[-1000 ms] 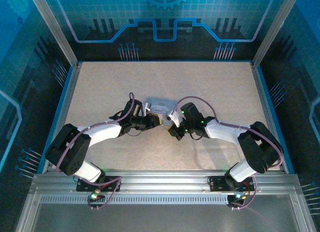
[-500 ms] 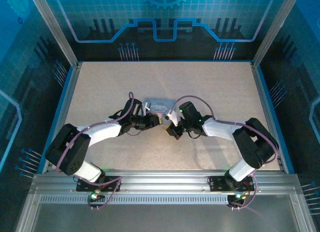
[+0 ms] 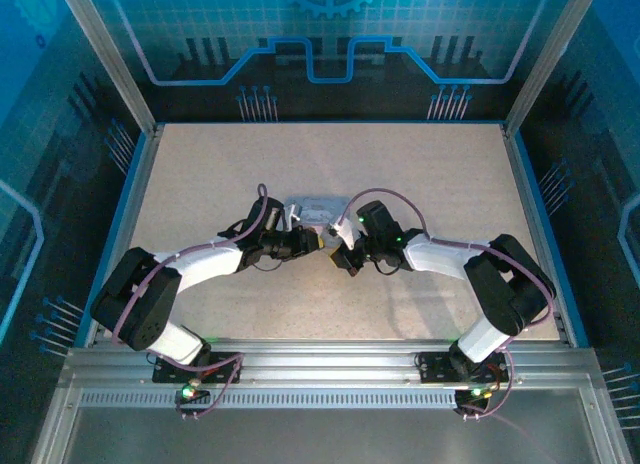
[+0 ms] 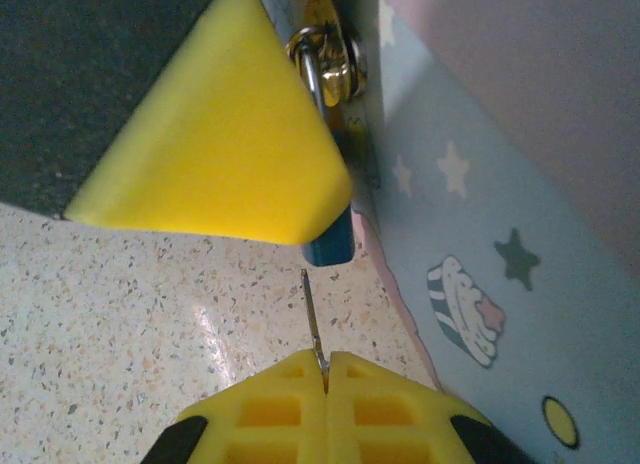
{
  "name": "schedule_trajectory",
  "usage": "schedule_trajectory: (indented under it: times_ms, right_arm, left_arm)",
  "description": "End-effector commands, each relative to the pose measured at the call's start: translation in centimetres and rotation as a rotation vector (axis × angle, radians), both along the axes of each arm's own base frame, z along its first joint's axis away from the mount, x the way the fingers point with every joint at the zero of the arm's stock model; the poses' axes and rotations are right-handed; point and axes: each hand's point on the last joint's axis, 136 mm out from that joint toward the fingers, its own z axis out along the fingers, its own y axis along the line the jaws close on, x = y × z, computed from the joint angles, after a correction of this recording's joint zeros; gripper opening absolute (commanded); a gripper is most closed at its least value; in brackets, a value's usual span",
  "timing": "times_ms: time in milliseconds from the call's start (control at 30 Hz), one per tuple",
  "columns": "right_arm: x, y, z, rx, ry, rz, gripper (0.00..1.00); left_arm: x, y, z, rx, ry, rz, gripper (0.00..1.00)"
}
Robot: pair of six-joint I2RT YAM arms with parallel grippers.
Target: Unlock a padlock with a key
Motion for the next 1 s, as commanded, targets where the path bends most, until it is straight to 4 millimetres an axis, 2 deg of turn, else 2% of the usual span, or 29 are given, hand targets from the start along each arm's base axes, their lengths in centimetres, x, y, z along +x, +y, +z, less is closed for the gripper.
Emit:
schedule_trajectory:
  times_ms: [0,233,533,700,967]
  right_arm:
    - [1.6,0.4,0.9,0.018,-0.033,-0.030,0.00]
    - [1.8,-0.3,0.7,-0.031,-0.037,-0.068,0.00]
    - [1.7,0.0,0.4,-0.044,-0.029,-0.065,0.00]
    - [1.4,0.7,0.9,-0.020,-0.037,-0.037,0.00]
    - [0.8,1.0,0.3,-0.026,-0.025,-0.015,0.00]
  left_arm:
    - [0.9,-0.9,2.7,-0.052,-0.066,-0.024,0.23]
    - [1.0,-0.9,2.6,-0.051,-0.065,-0.020,0.23]
    - [1.1,-0.9,2.4,-0.051,-0.061,-0.019,0.23]
    - [1.1,-0.9,2.4,-0.050,-0.063,-0.017,0.22]
    - [1.1,-0.8,2.4,-0.049,-0.064,-0.015,0.22]
